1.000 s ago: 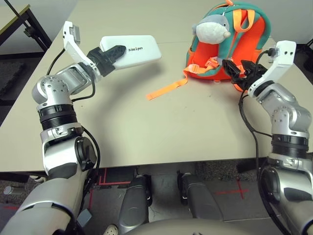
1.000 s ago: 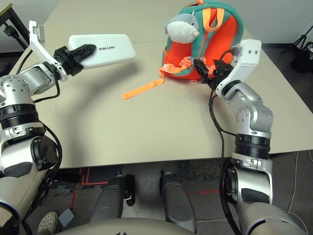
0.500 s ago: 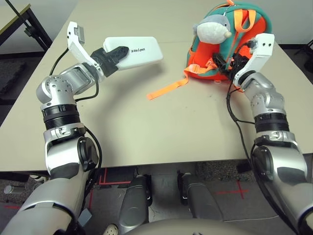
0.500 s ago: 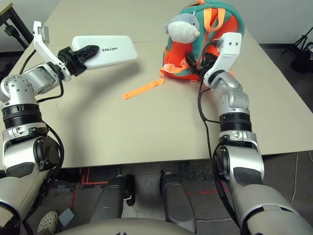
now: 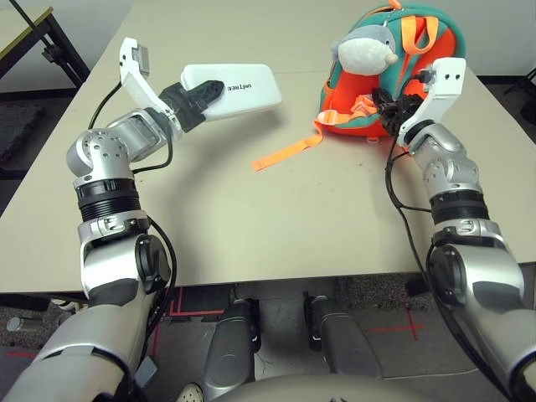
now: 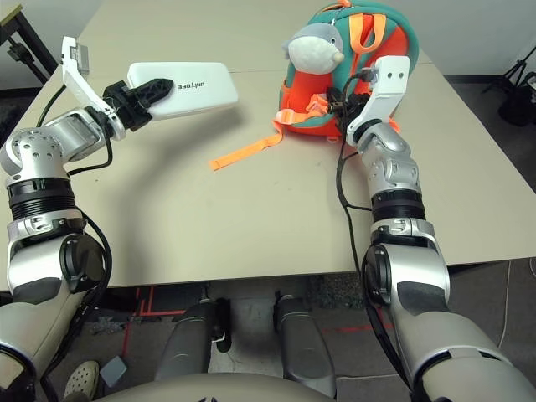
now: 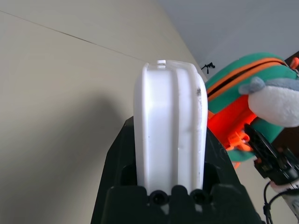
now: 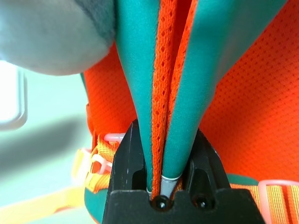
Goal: Put the pencil case into the backpack and zip it.
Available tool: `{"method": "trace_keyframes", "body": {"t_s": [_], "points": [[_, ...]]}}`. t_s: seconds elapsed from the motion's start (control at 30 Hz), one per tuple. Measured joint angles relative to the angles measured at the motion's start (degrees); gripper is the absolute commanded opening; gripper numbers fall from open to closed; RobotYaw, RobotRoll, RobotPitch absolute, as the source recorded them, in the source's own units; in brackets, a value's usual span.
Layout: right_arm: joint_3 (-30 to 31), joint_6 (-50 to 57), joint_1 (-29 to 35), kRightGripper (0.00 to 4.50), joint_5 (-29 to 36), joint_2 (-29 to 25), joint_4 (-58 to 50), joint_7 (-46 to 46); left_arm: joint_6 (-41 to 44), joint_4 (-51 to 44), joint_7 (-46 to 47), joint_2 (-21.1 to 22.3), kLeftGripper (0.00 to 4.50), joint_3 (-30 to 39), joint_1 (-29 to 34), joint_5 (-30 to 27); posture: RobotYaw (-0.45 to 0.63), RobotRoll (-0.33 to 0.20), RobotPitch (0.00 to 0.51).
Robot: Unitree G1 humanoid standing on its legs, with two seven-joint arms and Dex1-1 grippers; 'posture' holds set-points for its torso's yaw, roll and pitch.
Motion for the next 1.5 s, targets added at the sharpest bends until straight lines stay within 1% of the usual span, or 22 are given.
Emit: {"method": "trace_keyframes", "body": {"t_s": [0.17, 0.37, 0.47, 0.7, 0.8, 0.9, 1.07, 1.17, 1.27, 1.5], "points": [[0.9, 10.97, 7.59, 0.73, 2.62, -2.63, -17.13, 0.62, -0.51, 0.32, -0.17, -0.05, 1.25, -0.44, -0.01, 0.09, -0.11, 0.0, 0.153], [0.66, 25.06, 12.7, 0.73, 7.6, -5.96, -34.01, -0.15, -1.37, 2.08, -0.42, -0.26, 1.25, -0.98, -0.02, 0.17, -0.14, 0.0, 0.155], [0.24, 31.76, 13.86, 0.73, 10.58, -7.4, -40.76, -0.83, -1.83, 2.41, -0.64, -0.39, 1.25, -1.27, -0.04, 0.25, -0.14, 0.0, 0.154], [-1.76, 43.4, 17.14, 0.73, 17.33, -7.59, -53.13, -4.28, -2.97, 4.73, -1.43, -0.67, 1.25, -1.88, -1.24, 0.8, -0.17, 0.0, 0.15], [-3.07, 46.67, 18.83, 0.73, 19.74, -7.46, -56.78, -5.73, -3.8, 5.59, -2.29, -0.66, 1.25, -2.05, -1.99, 1.15, -0.18, 0.0, 0.146], [-3.59, 48.2, 20.25, 0.73, 21.23, -7.39, -58.64, -6.9, -4.32, 6.89, -2.81, -0.82, 1.25, -2.33, -2.14, 1.73, -0.19, 0.0, 0.144], [-3.32, 46.69, 24.44, 0.73, 21.23, -7.32, -59.95, -7.21, -5.21, 8.88, -3.82, -1.21, 1.25, -3.31, -2.7, 2.53, -0.19, 0.0, 0.138], [-2.59, 44.12, 26.35, 0.73, 20.19, -6.7, -59.9, -7.32, -6.01, 8.91, -4.93, -1.29, 1.25, -3.81, -3.6, 2.76, -0.18, 0.0, 0.138], [-0.59, 40.24, 28.18, 0.73, 17.64, -5.68, -58.74, -7.9, -6.52, 8.74, -5.81, -1.23, 1.25, -3.82, -4.48, 2.8, -0.18, 0.0, 0.137], [2.15, 36.59, 27.22, 0.73, 14.62, -3.96, -56.09, -9.04, -6.97, 7.74, -8.36, -0.6, 1.25, -4.88, -4.71, 3.35, -0.17, 0.0, 0.139]]}}
